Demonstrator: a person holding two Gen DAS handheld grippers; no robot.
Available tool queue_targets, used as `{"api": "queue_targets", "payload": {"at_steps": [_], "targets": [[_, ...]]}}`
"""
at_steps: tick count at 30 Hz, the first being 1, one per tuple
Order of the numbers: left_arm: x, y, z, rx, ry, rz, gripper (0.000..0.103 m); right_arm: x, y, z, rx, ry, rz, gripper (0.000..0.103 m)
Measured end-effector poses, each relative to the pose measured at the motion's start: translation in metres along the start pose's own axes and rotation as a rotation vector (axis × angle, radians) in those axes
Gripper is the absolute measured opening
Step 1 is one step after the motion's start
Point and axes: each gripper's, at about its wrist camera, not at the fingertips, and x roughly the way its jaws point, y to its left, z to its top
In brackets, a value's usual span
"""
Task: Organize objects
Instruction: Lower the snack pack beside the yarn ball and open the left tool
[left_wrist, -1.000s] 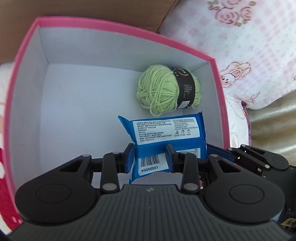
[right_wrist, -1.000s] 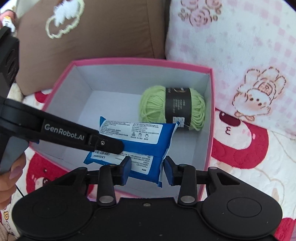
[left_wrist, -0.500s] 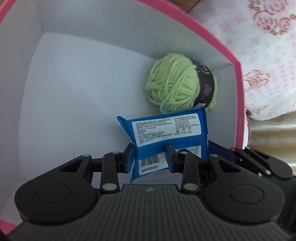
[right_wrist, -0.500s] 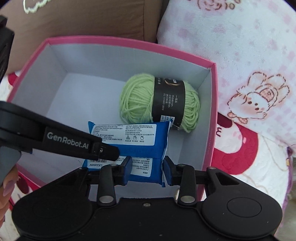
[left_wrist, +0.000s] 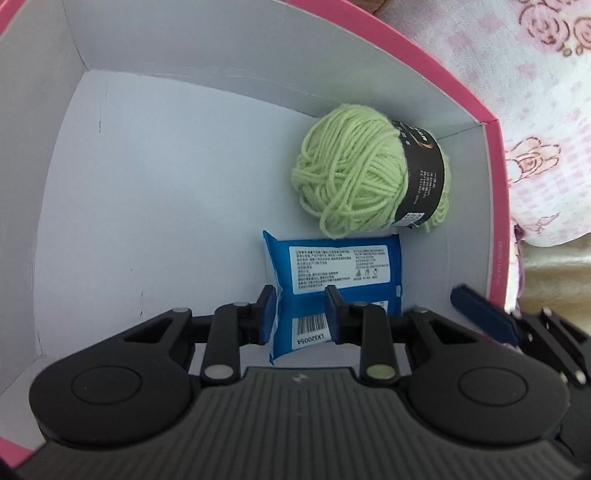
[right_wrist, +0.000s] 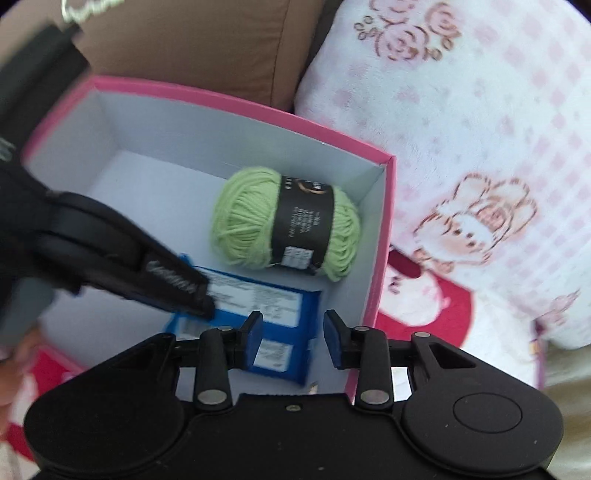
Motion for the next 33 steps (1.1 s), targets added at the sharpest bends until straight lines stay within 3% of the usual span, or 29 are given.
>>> {"api": "queue_targets", "payload": {"at_steps": [6,11,13,17,20,25,26,27,33], "targets": [[0.002,-0.012,-0.002,0.009,-0.037,0.017,0.025,-0.018,-0.011,-0.014,0.04,-0.07,0.136,0.04],[-0.001,-0.022,-0.006,0.072,-0.047,0.059,0.026,-0.02,-0.018,-0.02,0.075,-0.088,0.185,0.04],[-0.007,-0.02,-0.01,0.069,-0.057,0.044,0.031,-0.023,-0.023,-0.026,0.092,-0.109,0.208,0.04],[-0.032,-0.025,-0.022,0.149,-0.084,0.051,0.032,-0.033,-0.028,-0.034,0.134,-0.134,0.264,0.04],[-0.056,-0.029,-0.033,0.193,-0.109,0.061,0.041,-0.042,-0.027,-0.04,0.148,-0.131,0.273,0.04],[-0.096,-0.039,-0.058,0.26,-0.144,0.069,0.042,-0.061,-0.025,-0.051,0.155,-0.144,0.291,0.04],[-0.107,-0.024,-0.065,0.283,-0.155,0.081,0.043,-0.066,-0.024,-0.053,0.154,-0.149,0.295,0.04],[-0.11,-0.02,-0.052,0.302,-0.164,0.093,0.044,-0.071,-0.023,-0.055,0.151,-0.154,0.299,0.04],[-0.133,-0.035,-0.075,0.412,-0.183,0.135,0.047,-0.104,-0.011,-0.067,0.122,-0.183,0.312,0.04]]}}
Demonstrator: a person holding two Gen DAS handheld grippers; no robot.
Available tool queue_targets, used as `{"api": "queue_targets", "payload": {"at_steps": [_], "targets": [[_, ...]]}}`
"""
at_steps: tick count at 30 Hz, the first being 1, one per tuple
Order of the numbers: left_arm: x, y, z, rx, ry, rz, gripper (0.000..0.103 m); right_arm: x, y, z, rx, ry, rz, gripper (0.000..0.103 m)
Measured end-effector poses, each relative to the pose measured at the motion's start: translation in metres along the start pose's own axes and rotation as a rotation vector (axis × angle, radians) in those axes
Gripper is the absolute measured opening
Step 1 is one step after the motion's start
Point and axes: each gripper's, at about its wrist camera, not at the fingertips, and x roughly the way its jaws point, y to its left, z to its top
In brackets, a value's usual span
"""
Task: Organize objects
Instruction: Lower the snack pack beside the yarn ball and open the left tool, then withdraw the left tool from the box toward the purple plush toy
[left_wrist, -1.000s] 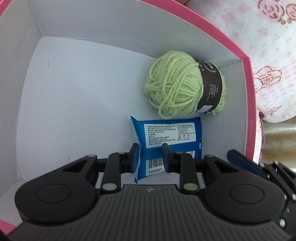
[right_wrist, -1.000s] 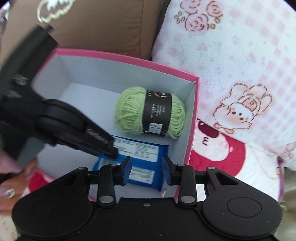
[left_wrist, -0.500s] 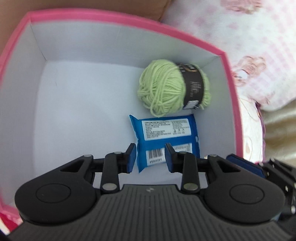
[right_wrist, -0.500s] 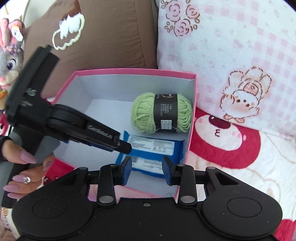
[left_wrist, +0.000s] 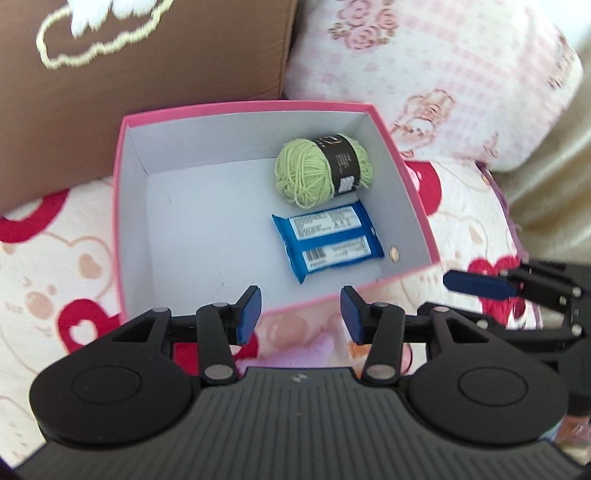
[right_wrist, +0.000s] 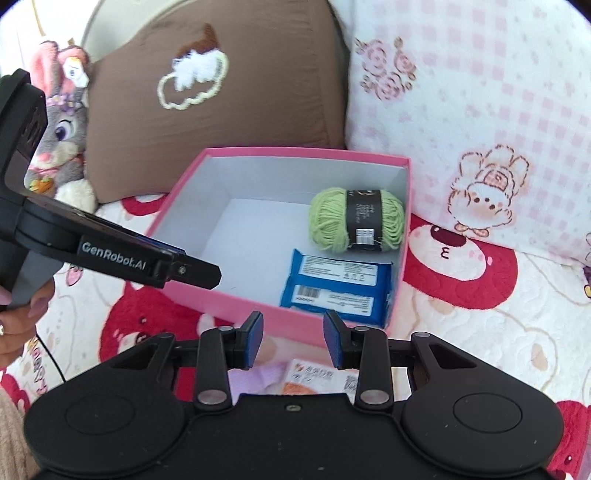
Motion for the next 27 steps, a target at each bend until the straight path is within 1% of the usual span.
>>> {"api": "queue_targets", "payload": {"at_steps": [1,3,8,12,20,23,27], "targets": [[-0.007,-0.002,-0.003,0.016,-0.004,0.003,0.047,-0.006,0.004,-0.001,-0.006,-0.007,0.001,0.04],[-0.036,0.002,-0.015,0.045,-0.012,0.01,0.048,-0.018,0.013,-0.001,-0.023,-0.024,0.002,0.041],[-0.071,-0.008,-0.027,0.106,-0.032,0.001,0.051,-0.043,0.029,-0.003,-0.038,-0.056,0.014,0.041],[-0.099,-0.008,-0.038,0.136,-0.051,0.002,0.054,-0.058,0.04,-0.008,-0.067,-0.068,0.011,0.041],[-0.127,-0.006,-0.055,0.161,-0.055,0.003,0.058,-0.082,0.058,-0.018,-0.123,-0.076,0.013,0.044],[-0.135,-0.005,-0.061,0.164,-0.051,-0.003,0.06,-0.088,0.063,-0.022,-0.141,-0.082,0.016,0.046],[-0.145,-0.005,-0.07,0.166,-0.058,-0.019,0.063,-0.096,0.07,-0.029,-0.153,-0.091,0.031,0.051]]}}
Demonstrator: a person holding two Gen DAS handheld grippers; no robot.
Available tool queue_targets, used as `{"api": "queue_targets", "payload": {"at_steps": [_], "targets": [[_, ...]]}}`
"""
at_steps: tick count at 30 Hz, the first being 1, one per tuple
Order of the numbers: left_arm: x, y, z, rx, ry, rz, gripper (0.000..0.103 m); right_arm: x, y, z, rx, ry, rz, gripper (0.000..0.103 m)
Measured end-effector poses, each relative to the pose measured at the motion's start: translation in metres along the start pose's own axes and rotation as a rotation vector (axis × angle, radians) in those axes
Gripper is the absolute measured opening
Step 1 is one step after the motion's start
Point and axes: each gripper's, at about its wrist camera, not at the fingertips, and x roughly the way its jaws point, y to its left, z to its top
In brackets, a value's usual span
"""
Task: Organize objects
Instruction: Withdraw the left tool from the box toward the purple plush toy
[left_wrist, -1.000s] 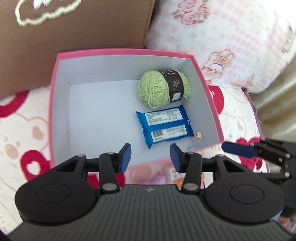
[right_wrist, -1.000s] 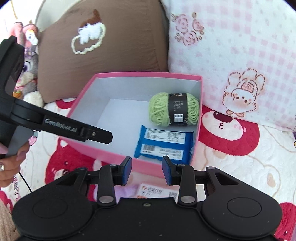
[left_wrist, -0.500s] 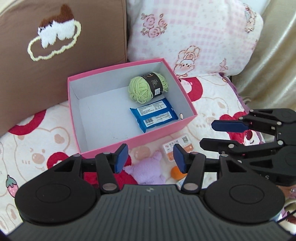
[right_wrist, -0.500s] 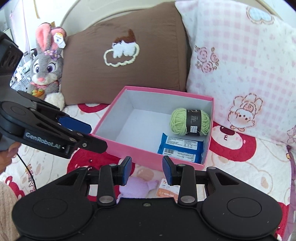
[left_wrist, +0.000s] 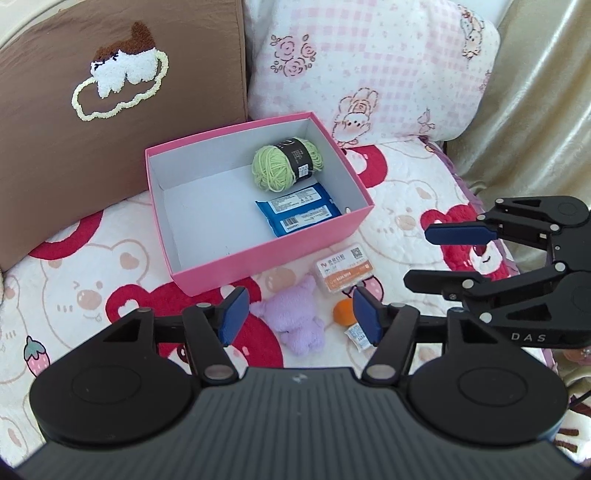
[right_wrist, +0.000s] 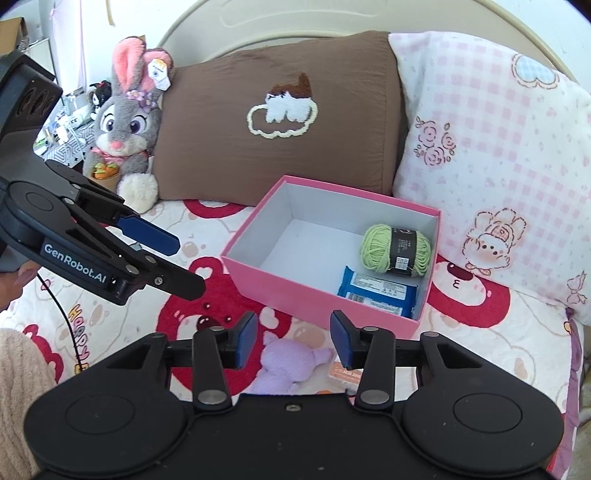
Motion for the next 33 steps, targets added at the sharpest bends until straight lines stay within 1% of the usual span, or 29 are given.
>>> {"api": "queue_targets", "payload": {"at_steps": [12,15,19,23,25,29,33], "targets": [[-0.008,-0.01,-0.031,0.014,0.008,-0.063,0.069,-0.015,0.023,-0.027,-0.03,0.009,0.043,0.064],[-0.006,-0.009,-0.038,0.013,0.01,-0.073,0.07,-0.015,0.026,-0.036,-0.029,0.017,0.058,0.07],[0.006,-0.004,-0.046,-0.009,0.024,-0.076,0.07,-0.009,0.027,-0.047,-0.01,0.035,0.075,0.074],[0.022,0.001,-0.054,-0.035,0.043,-0.081,0.07,0.001,0.028,-0.058,0.021,0.056,0.09,0.076],[0.029,0.005,-0.058,-0.054,0.049,-0.09,0.07,0.005,0.029,-0.061,0.028,0.058,0.093,0.08],[0.043,0.014,-0.064,-0.088,0.06,-0.111,0.072,0.014,0.033,-0.064,0.024,0.056,0.084,0.082],[0.056,0.021,-0.071,-0.104,0.072,-0.103,0.075,0.026,0.038,-0.067,0.02,0.06,0.075,0.083]]}}
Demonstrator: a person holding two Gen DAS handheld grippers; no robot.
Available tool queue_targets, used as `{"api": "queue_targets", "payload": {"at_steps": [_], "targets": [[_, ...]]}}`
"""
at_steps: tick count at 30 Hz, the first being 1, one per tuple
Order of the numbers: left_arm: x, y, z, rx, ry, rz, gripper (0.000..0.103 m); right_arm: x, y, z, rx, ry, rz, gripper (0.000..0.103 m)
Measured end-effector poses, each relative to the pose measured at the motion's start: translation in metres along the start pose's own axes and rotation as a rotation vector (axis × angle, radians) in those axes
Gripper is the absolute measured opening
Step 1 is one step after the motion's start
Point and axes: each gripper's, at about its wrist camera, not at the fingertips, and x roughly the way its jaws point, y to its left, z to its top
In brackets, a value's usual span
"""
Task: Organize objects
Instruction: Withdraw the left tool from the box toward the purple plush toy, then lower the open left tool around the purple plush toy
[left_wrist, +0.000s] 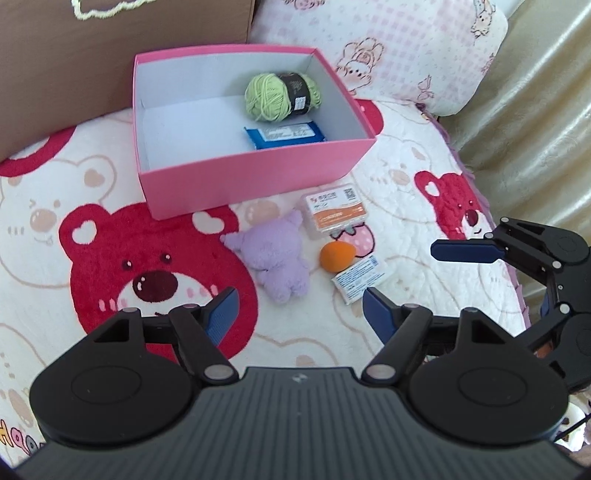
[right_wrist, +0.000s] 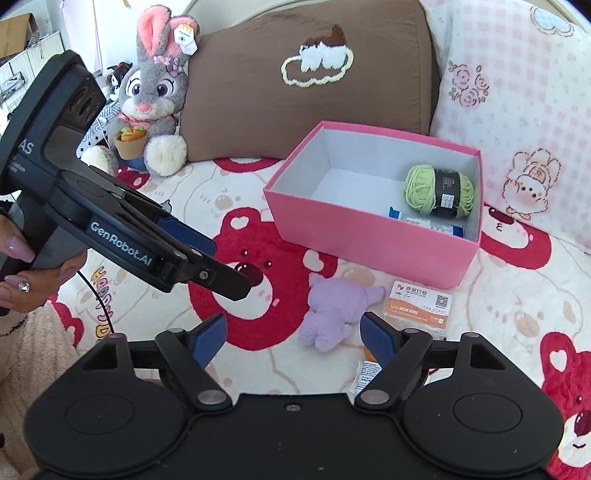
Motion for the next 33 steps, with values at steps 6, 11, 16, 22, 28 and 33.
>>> {"api": "queue_targets", "payload": {"at_steps": [6,11,16,22,28,33], "targets": [[0.014,0.013,-0.006,-0.021,-0.005,-0.011,0.082,0.026,0.009,-0.005,-0.047,0.01,-0.021,0.083],[0.026,0.025,-0.011,-0.046,-0.012,-0.023,0.083,0.048,0.016,-0.008,-0.093,0.023,-0.054,0.083],[0.04,0.033,-0.015,-0.061,-0.025,-0.039,0.083,0.067,0.016,-0.01,-0.114,0.024,-0.073,0.083],[0.065,0.039,-0.015,-0.069,-0.02,-0.056,0.083,0.092,0.011,-0.017,-0.103,0.025,-0.085,0.083],[0.093,0.054,-0.018,-0.134,-0.006,-0.092,0.083,0.116,0.003,-0.023,-0.083,0.024,-0.098,0.083],[0.108,0.066,-0.021,-0.182,-0.025,-0.128,0.083,0.134,-0.007,-0.028,-0.036,0.027,-0.103,0.083]]}}
